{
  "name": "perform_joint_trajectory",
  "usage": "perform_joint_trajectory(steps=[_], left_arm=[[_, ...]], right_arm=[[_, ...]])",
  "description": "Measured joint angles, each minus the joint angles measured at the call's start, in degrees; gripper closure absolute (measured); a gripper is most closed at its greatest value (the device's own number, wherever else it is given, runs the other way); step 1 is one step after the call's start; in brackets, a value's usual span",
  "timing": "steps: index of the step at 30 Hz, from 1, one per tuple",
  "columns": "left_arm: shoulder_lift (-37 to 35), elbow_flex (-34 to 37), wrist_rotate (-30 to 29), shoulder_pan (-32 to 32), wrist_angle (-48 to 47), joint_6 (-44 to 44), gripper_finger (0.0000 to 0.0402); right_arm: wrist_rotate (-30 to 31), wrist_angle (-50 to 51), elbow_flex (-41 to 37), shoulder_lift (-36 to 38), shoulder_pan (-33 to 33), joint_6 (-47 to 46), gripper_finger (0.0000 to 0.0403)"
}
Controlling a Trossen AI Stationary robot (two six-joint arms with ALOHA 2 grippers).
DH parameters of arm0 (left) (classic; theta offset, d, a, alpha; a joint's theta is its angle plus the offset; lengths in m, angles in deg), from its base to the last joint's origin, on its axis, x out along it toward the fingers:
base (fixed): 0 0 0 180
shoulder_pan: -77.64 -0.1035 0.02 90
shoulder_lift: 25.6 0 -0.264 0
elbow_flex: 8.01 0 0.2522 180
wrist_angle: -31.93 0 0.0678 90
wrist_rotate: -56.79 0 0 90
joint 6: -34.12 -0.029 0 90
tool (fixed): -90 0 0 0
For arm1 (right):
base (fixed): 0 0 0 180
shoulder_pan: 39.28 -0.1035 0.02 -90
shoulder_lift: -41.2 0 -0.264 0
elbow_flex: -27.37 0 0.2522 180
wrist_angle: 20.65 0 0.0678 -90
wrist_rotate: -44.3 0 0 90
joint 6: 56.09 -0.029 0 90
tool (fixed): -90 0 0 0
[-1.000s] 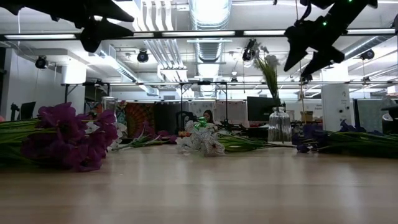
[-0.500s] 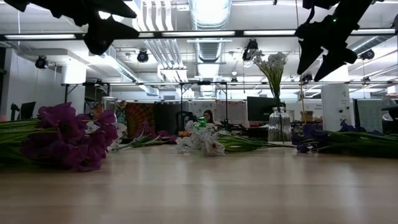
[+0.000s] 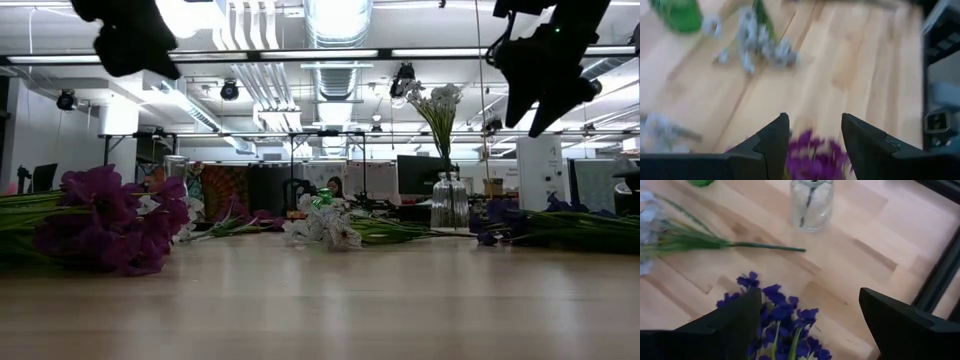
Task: Sort flowers into vase by color
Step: Prepare the violet flowers into the left transparent flower vase
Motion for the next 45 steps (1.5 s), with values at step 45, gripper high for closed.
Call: perform_joint_trajectory(steps=[45], left_arm=[[31.23, -4.15, 24.88, 17.90, -16.95, 29.40, 0.0196]], right_arm=[[2.01, -4.43, -0.09, -0.04, -9.51, -2.27, 0.0076]])
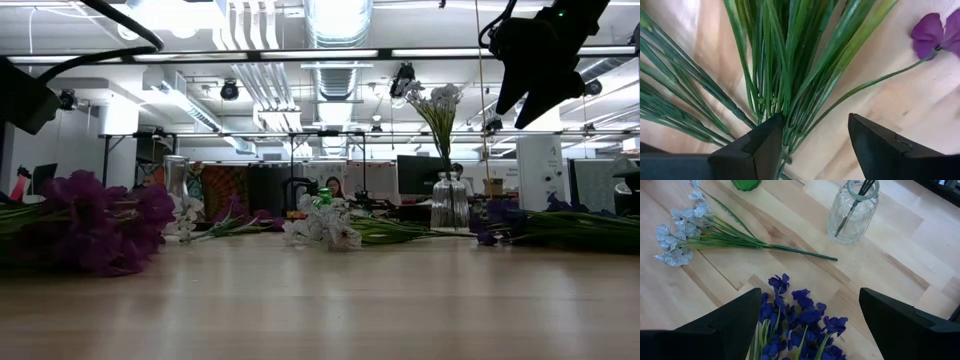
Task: Sort flowers into vase by color
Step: Prepare the violet flowers into the left transparent flower vase
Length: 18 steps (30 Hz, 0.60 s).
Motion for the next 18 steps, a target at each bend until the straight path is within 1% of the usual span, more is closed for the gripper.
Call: perform_joint_trajectory(steps=[4, 9, 13, 18], left_arm=[[0.62, 0.00, -0.76, 0.18, 0.02, -0.02, 0.0211], [1.80, 0.00, -2.48, 0.18, 0.07, -0.66, 0.0246], [2.33, 0.02, -2.46, 0.18, 0.21, -0.91, 0.0282], [2.11, 0.02, -2.44, 0.18, 0.25, -1.29, 0.0344]], right_arm=[[0.02, -0.02, -0.09, 0.00, 0.00, 0.01, 0.0076], [0.05, -0.05, -0.59, 0.00, 0.00, 0.00, 0.0076], [0.07, -0.05, -0.70, 0.00, 0.00, 0.00, 0.0076], [0.09, -0.05, -0.70, 0.00, 0.00, 0.10, 0.0076]])
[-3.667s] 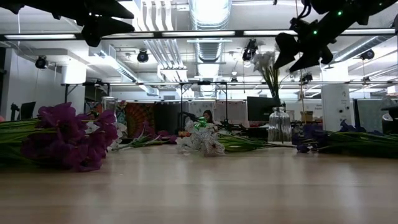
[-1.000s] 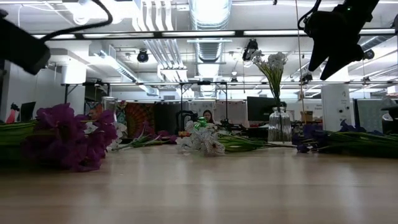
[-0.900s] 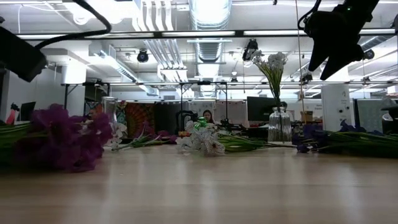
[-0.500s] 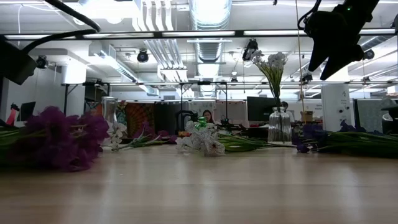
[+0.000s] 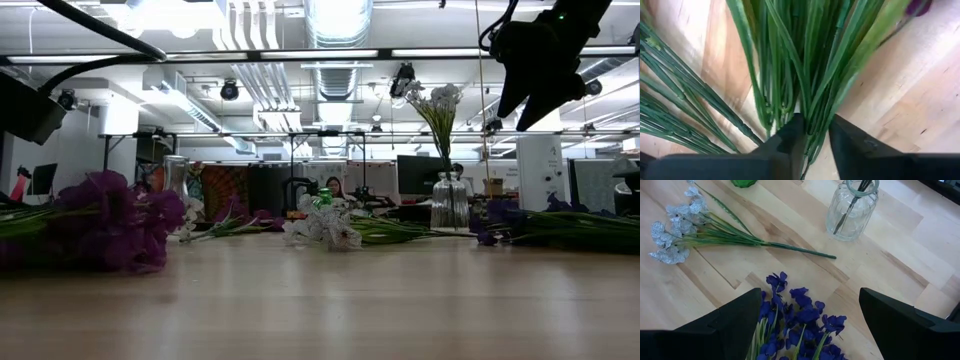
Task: Sort flowers into vase by color
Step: Prepare the violet flowers into the left transparent flower vase
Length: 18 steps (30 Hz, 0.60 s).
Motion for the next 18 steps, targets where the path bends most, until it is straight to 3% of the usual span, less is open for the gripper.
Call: perform_joint_trajectory(steps=[5, 13, 18], left_arm=[[-0.07, 0.00, 0.04, 0.00, 0.53, -0.31, 0.0394], [-2.94, -0.15, 0.45, 0.04, 2.00, -1.17, 0.0399], [-6.86, -3.34, -4.04, 0.15, 1.95, -3.85, 0.0400]], right_arm=[[0.03, 0.00, -0.02, -0.01, 0.00, 0.23, 0.0076], [0.02, 0.00, -0.04, -0.02, 0.00, 0.27, 0.0076], [0.04, 0.00, -0.04, -0.01, 0.01, 0.30, 0.0076]])
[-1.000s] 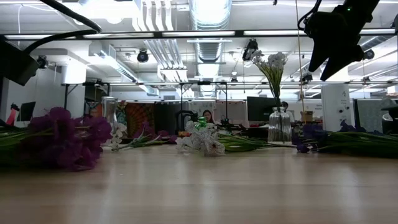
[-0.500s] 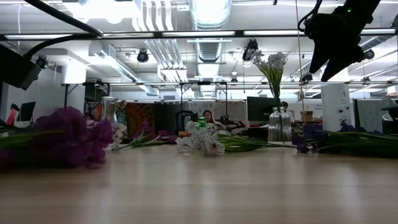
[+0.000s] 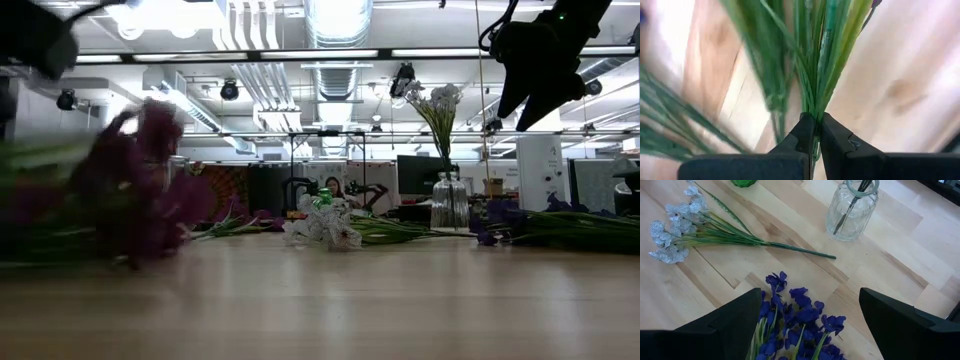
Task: Sort flowers into vase by color
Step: Prepare the violet flowers into the left transparent flower vase
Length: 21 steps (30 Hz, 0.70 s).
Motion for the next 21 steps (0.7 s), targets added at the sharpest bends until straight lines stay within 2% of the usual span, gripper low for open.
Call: perform_joint_trajectory(steps=[6, 17, 21], left_arm=[[-5.52, -4.62, -10.53, -0.02, -0.39, -4.43, 0.0401], [-14.36, -9.52, -33.26, 0.15, -0.80, -13.03, 0.0401], [-16.61, -11.09, -37.05, 0.20, -0.88, -14.70, 0.0401]], right_arm=[[0.86, 0.00, 0.00, 0.00, -0.01, 0.46, 0.0076], [1.42, -0.02, 0.00, 0.01, -0.12, 1.50, 0.0076], [1.42, 0.00, 0.00, 0.00, -0.12, 1.50, 0.0076]])
